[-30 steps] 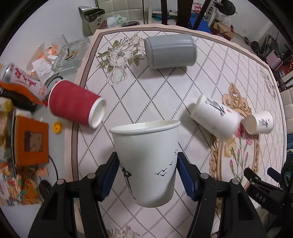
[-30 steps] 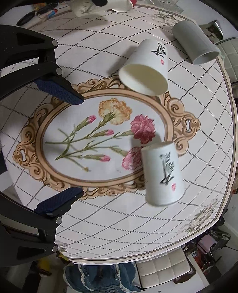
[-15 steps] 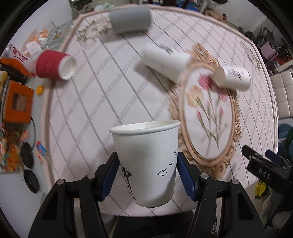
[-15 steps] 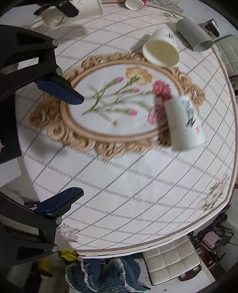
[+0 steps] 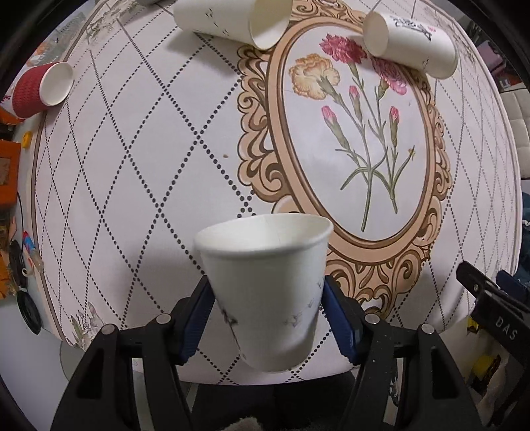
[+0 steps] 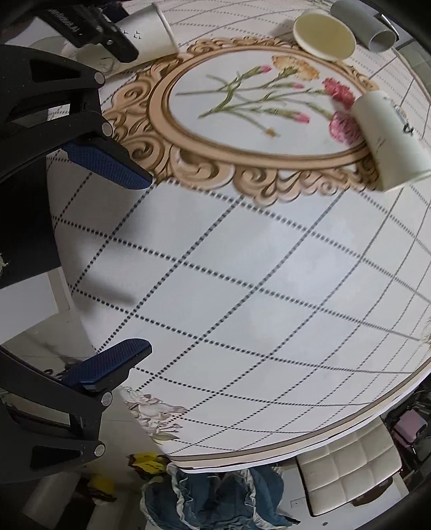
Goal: Flip cup upright
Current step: 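Lift the white cup with the left gripper and carry it toward the right gripper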
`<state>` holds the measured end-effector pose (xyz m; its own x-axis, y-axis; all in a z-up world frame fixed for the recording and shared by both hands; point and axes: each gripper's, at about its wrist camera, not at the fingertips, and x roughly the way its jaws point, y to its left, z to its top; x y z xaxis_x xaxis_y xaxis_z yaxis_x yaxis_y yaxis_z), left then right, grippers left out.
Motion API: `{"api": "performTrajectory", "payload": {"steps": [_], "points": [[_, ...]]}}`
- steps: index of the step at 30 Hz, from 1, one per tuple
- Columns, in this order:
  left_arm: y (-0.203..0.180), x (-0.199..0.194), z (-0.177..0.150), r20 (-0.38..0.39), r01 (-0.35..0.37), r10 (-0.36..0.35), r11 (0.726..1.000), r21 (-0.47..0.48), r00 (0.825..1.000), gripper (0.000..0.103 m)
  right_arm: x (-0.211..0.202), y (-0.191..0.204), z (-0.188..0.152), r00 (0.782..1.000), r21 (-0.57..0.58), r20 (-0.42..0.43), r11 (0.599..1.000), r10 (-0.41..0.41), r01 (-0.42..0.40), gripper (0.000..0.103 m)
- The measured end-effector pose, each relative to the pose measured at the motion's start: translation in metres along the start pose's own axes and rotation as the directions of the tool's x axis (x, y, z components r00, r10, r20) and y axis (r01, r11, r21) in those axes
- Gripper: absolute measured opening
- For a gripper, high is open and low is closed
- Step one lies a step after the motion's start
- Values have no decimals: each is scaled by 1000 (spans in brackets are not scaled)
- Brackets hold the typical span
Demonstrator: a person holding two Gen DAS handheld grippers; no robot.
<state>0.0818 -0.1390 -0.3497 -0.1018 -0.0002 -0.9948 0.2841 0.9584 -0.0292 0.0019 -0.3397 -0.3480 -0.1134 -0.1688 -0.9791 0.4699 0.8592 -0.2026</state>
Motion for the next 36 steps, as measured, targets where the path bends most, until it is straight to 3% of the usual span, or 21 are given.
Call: {"api": "performTrajectory", "payload": {"steps": [5,6,18,32,36], "points": [[-1,6,0,0,-38,38,999,9,999,97,4,-8,1,1000,7,-6,1000,-2,2,93],[-1,7,-1,1,-42,42,999,12,999,98,4,-8,2,1000,7,-6,1000,-3,3,93],[-6,4,2,15,-49,49,999,-2,999,100,4,-8,13,1000,5,3,1000,0,0,93],[4,-60,-24,104,-41,47,998,-54,993,100,-20,4,14,998,-23,45,999,31,-30,93],[19,-87,-35,164,-63,78,993,-97,983,100,-41,14,13,996,-47,69,997,61,-58,93]]}}
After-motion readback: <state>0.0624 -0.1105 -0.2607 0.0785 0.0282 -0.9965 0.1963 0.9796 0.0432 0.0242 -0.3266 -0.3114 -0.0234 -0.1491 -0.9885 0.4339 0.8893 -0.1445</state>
